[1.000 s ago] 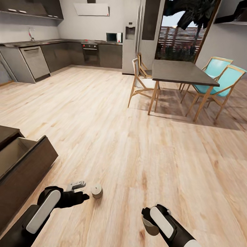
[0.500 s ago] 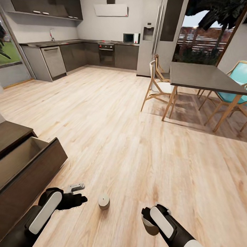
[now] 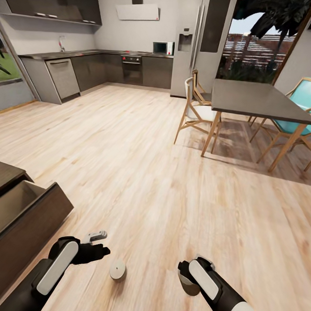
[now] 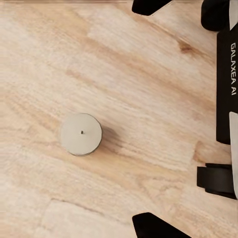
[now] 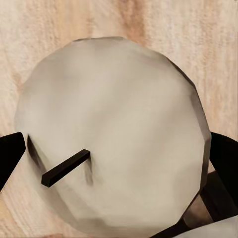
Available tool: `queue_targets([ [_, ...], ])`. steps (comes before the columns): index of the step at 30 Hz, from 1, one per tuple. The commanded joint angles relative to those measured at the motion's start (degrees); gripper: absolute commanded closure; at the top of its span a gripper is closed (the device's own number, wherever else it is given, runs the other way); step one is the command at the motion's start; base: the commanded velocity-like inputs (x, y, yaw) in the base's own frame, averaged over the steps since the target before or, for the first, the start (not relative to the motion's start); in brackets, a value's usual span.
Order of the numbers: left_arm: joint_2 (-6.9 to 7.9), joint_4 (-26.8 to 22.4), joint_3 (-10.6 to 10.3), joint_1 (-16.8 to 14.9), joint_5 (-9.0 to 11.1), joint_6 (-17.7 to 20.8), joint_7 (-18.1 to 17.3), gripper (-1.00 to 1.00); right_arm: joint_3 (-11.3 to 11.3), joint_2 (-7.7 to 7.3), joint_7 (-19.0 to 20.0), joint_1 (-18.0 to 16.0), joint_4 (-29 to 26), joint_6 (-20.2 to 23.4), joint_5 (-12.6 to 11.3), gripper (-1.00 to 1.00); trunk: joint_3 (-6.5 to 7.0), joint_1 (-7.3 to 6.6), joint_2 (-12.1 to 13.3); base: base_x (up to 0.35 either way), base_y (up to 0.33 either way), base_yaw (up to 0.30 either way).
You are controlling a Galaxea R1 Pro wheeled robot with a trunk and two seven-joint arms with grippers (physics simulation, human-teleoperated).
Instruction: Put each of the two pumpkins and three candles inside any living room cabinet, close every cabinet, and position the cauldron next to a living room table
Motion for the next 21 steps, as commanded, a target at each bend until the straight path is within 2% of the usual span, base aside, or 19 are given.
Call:
queue_targets([
  [1,0.03,-0.06,-0.14,-0.04,0.56,0.04,0.6,-1.0,0.27,-0.07,-0.4,-0.06,-0.14,0.17,-0.22,1.0,-0.05,0.02,-0.02,0.251,-0.13,0.0],
  [3,0.01,-0.02,-0.17,-0.04,0.57,0.01,0.6,-1.0,0.33,-0.07,-0.33,-0.06,-0.47,0.19,-0.22,1.0,-0.05,0.02,-0.02,0.236,-0.141,0.0],
  [6,0.0,0.45,-0.18,-0.04,0.57,-0.05,0.6,-1.0,0.55,-0.21,-0.08,-0.06,-4.45,0.27,-0.22,1.0,-0.05,0.02,-0.02,0.222,-0.152,0.0],
  [13,-0.07,1.33,-0.26,-0.12,0.56,-1.15,0.6,-1.0,0.63,-0.54,-0.69,0.13,-27.36,0.62,-0.29,1.0,-0.05,0.02,-0.02,0.156,-0.128,0.0],
  [14,-0.08,1.34,-0.23,-0.13,0.56,-1.18,0.6,-1.0,0.62,-0.56,-0.77,0.19,-29.11,0.79,-0.33,1.0,-0.05,0.02,-0.02,0.132,-0.116,0.0],
  [21,-0.02,1.36,0.0,-0.13,0.64,-1.24,0.37,-1.0,0.62,-0.59,-1.72,0.29,-31.8,1.37,-0.39,1.0,-0.05,0.02,-0.02,0.116,-0.001,0.0],
])
